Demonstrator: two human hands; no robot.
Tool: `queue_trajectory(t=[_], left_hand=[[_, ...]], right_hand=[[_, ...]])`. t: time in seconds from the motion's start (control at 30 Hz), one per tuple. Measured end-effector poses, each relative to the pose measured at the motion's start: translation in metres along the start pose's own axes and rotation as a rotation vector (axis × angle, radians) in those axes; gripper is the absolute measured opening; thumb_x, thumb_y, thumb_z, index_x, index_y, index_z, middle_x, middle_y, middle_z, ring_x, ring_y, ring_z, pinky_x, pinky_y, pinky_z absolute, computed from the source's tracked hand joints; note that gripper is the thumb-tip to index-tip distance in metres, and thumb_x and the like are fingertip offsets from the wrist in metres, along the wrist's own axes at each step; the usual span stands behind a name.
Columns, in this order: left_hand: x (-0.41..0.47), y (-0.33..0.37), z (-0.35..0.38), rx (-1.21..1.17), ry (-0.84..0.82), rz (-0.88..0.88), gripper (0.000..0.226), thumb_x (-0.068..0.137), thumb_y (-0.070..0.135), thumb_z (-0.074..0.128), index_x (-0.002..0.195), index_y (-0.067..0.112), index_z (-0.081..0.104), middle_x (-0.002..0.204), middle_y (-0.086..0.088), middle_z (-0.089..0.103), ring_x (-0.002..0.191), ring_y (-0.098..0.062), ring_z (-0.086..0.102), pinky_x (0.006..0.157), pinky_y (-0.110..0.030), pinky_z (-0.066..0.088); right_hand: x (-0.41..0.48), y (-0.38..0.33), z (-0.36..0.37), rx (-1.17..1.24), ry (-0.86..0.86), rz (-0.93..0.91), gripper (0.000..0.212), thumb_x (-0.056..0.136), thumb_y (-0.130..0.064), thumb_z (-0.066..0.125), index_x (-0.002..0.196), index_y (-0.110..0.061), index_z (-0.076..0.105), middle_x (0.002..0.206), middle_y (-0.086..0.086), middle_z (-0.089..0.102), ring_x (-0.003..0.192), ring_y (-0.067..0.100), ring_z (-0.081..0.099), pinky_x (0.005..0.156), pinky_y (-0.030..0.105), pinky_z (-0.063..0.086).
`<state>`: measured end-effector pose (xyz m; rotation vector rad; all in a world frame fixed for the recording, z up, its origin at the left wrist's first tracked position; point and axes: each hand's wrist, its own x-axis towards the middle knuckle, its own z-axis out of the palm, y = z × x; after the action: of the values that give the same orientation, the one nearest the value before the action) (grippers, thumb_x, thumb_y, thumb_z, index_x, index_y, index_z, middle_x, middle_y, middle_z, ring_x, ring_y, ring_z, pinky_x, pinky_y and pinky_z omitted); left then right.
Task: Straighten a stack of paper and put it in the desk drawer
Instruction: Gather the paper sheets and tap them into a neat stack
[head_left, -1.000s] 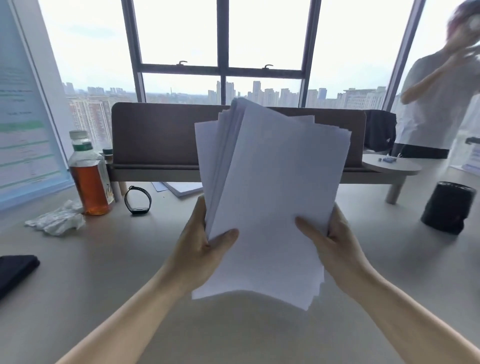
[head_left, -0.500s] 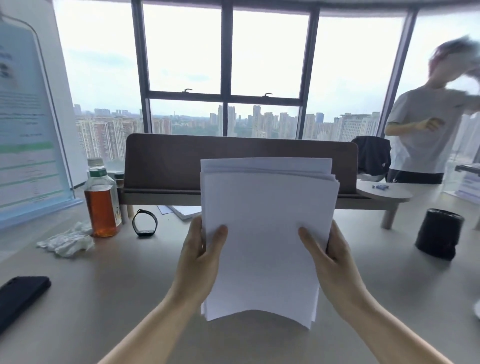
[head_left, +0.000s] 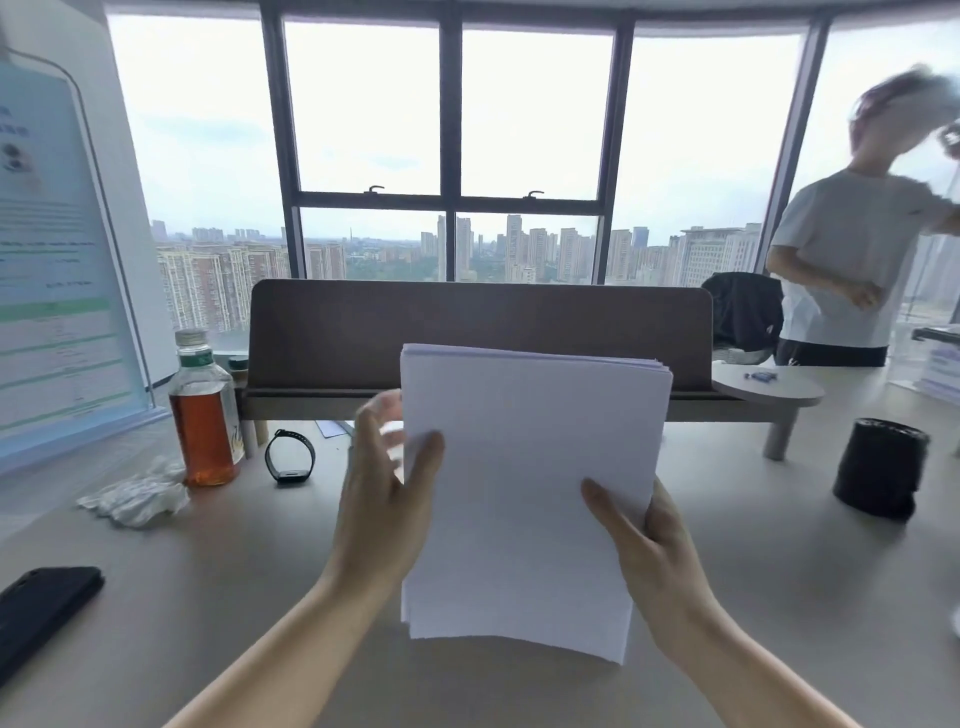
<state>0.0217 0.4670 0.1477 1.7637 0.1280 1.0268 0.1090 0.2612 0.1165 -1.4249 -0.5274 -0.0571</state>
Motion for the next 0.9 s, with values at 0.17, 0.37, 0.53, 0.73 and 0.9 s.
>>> queue_trajectory(t=[0.17,0.37,0.53,0.73,0.9], left_hand=[[0.034,0.074,0.001,0.790,-0.112,0.667,0.080,0.099,0.041,0.057,0.165,0.013,0.020,0.174,-0.002,0.019,0.162,-0.020,0.013,0.131,-0.041,0.008],[0.037,0.086,0.016,0.989,-0.306,0.660,0.063,0.095,0.043,0.057,0.153,0.020,0.046,0.152,0.001,0.058,0.142,-0.021,0.051,0.119,-0.037,0.035],[0.041,0.076,0.008,0.900,-0.250,0.700,0.060,0.094,0.038,0.061,0.149,0.016,0.053,0.149,0.000,0.059,0.140,-0.022,0.052,0.121,-0.035,0.030],[0.030,0.022,-0.022,-0.106,0.018,-0.161,0.089,0.081,0.061,0.066,0.159,0.031,0.036,0.169,0.008,0.034,0.153,-0.007,0.032,0.117,-0.030,0.025],[-0.013,-0.015,0.008,-0.586,-0.205,-0.425,0.046,0.107,0.026,0.039,0.101,0.026,0.085,0.112,0.000,0.082,0.102,-0.017,0.078,0.075,-0.026,0.062]], right_hand=[[-0.003,-0.002,-0.003,0.014,-0.008,0.029,0.027,0.096,-0.014,0.064,0.118,-0.027,0.069,0.110,-0.003,0.080,0.103,0.017,0.076,0.092,0.042,0.057],[-0.002,-0.008,-0.005,0.010,-0.041,0.062,0.024,0.098,-0.013,0.060,0.117,-0.025,0.069,0.106,0.000,0.080,0.098,0.020,0.077,0.081,0.037,0.059],[-0.003,-0.004,-0.007,0.036,-0.048,0.102,0.022,0.100,-0.015,0.056,0.115,-0.023,0.070,0.105,0.001,0.081,0.098,0.021,0.077,0.080,0.037,0.060],[-0.003,-0.003,-0.009,0.083,-0.024,0.100,0.025,0.100,-0.012,0.054,0.117,-0.022,0.070,0.109,0.001,0.081,0.103,0.020,0.076,0.090,0.039,0.057],[0.001,0.001,0.004,0.120,0.081,0.091,0.025,0.088,-0.015,0.057,0.106,-0.016,0.074,0.102,0.006,0.080,0.106,0.036,0.071,0.097,0.052,0.051]])
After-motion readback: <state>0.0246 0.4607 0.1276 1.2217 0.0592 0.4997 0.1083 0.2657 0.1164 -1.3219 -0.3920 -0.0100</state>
